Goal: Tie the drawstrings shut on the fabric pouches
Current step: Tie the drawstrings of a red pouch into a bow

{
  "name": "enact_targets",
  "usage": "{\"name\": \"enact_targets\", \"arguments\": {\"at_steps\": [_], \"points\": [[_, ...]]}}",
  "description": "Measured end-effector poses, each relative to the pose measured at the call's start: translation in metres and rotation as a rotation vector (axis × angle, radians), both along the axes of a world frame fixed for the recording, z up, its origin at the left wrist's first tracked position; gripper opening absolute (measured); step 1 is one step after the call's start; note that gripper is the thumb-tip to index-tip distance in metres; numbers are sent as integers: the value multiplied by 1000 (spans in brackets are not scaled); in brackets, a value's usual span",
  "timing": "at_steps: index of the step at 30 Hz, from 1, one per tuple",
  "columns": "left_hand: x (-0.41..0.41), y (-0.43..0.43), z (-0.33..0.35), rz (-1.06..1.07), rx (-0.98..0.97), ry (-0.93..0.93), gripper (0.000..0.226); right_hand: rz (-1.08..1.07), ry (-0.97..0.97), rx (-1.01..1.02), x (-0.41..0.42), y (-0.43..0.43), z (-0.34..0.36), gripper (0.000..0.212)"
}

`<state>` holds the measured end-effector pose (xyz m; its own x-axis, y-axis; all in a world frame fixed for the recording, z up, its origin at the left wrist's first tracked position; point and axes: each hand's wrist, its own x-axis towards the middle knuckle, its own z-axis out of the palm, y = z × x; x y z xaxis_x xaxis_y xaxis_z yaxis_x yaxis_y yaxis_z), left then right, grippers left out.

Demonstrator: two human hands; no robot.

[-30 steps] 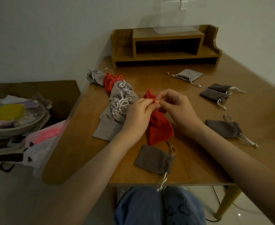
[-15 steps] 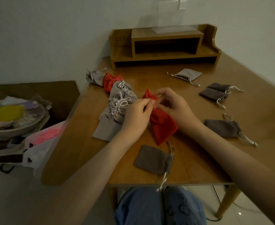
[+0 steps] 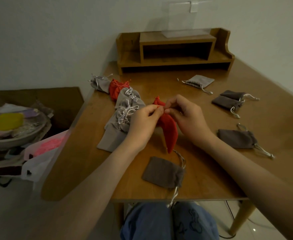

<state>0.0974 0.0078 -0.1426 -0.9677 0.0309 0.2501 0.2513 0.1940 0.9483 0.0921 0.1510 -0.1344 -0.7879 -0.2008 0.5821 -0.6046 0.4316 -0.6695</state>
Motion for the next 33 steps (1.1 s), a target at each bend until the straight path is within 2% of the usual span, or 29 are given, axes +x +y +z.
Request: {"name": "enact_targets", "arguments": {"at_steps": [4,7,9,11,13,15,18,23,26,29,33], "points": [[1,-1,2,20,-38,23,19,-3,-13,17,2,0,3,21],[0,-2,1,40,-93,34,18,-8,-79,12,1,-1,5,18],[-1,-4,0,62,-121,47,16,6,-251,-82,-1,-2,5,17],[0,-4,1,83,-147,69,13,54,-506,-214,-3,-2,6,16],[1,-2,1,98,-182,108,13,168,-747,-307,-4,0,7,8],[3,-1,2,110,-237,168,14,304,-891,-384,-5,2,7,9],[2,-1,1,142,-294,241,13,369,-903,-386,-6,5,7,14],[2,0,0,159,-322,256,15,290,-874,-306,-5,3,9,14],[3,0,2,110,-198,165,14,266,-867,-290,-4,3,10,15],[3,0,7,13,37,-11,13,314,-886,-342,-3,4,9,21],[3,-2,15,-213,375,-229,19,463,-936,-471,2,8,17,17]]}}
